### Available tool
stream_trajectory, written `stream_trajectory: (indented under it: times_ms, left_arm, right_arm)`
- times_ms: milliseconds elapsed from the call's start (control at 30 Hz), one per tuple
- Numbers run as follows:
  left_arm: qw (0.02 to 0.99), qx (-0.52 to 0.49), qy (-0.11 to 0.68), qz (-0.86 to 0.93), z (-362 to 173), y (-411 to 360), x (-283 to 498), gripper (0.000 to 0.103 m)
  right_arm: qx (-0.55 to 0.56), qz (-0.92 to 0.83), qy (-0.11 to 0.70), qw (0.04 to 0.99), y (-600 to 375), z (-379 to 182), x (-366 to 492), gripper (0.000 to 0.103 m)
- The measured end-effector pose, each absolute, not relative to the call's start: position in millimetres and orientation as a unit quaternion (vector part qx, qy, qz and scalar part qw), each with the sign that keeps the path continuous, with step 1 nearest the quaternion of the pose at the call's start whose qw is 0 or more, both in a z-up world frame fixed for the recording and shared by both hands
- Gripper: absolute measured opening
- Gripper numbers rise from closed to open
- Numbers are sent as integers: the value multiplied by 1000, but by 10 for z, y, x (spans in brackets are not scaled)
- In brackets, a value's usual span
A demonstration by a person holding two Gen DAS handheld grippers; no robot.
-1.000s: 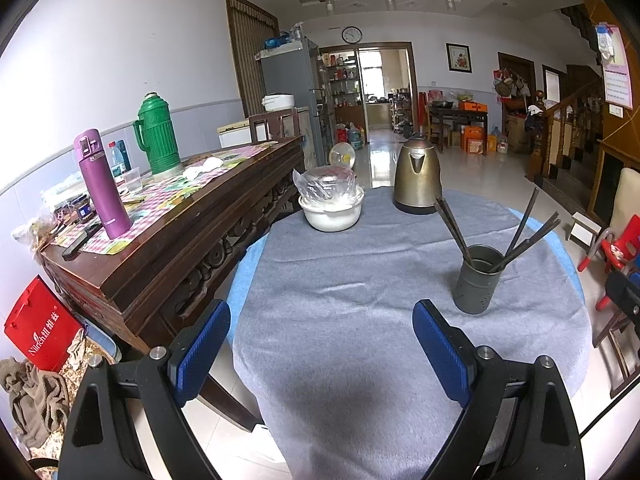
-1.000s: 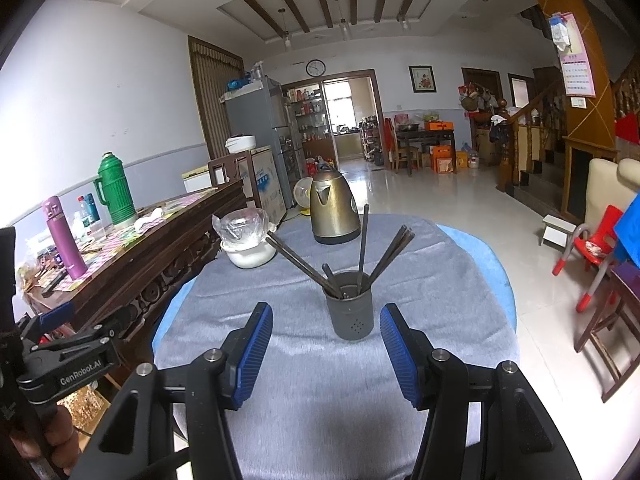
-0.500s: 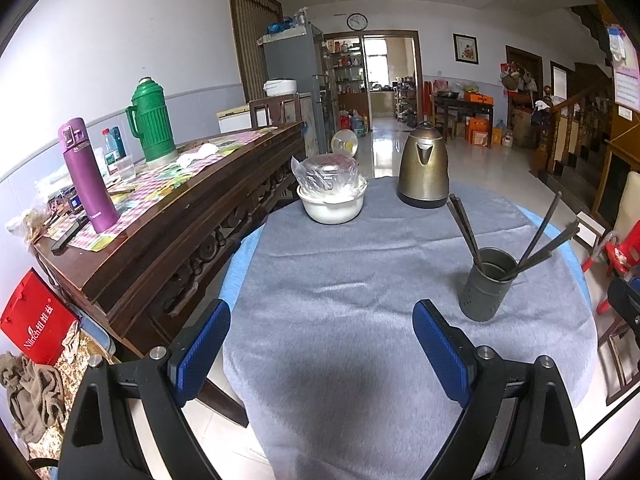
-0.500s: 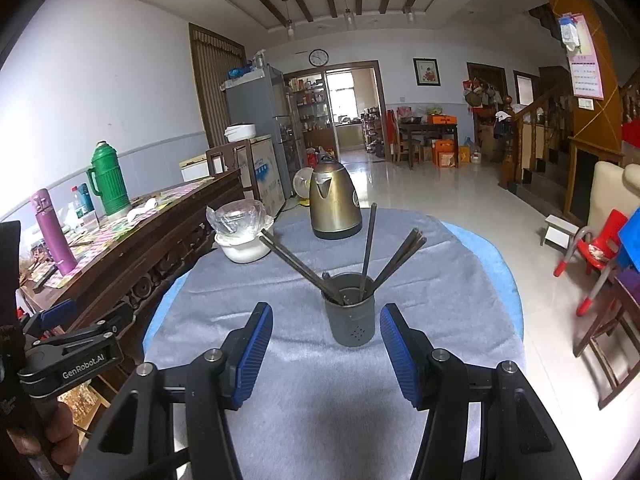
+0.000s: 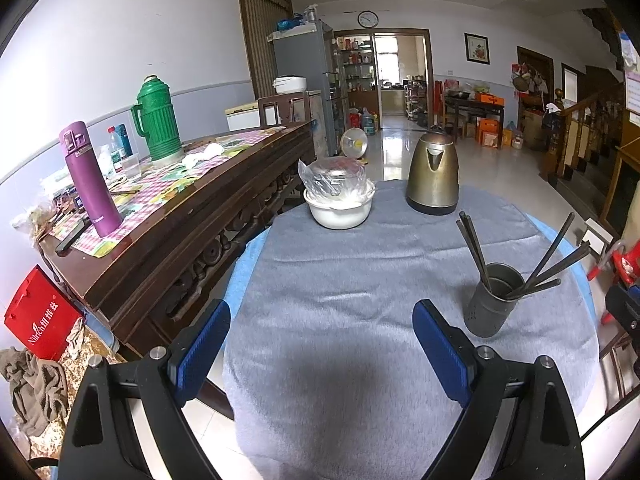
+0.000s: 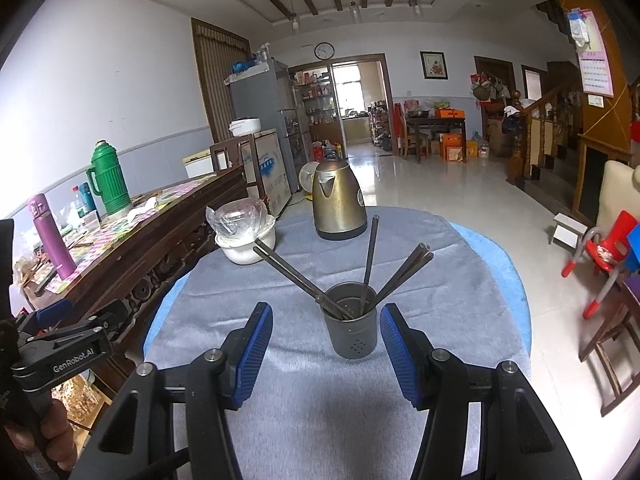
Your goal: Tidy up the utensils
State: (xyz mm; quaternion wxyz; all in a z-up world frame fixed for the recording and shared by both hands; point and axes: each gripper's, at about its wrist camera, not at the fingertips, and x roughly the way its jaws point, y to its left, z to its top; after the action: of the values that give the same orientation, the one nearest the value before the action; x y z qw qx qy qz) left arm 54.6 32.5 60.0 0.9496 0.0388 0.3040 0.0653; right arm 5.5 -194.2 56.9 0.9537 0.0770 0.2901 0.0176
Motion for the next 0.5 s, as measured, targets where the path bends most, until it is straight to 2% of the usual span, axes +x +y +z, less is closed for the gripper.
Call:
stream_trajectory:
  times_ms: [500]
  left_arm:
    - [948, 37, 309, 64, 624, 368, 650, 93]
  right_arm:
    - [76, 13, 290, 954, -1920, 532, 191, 60]
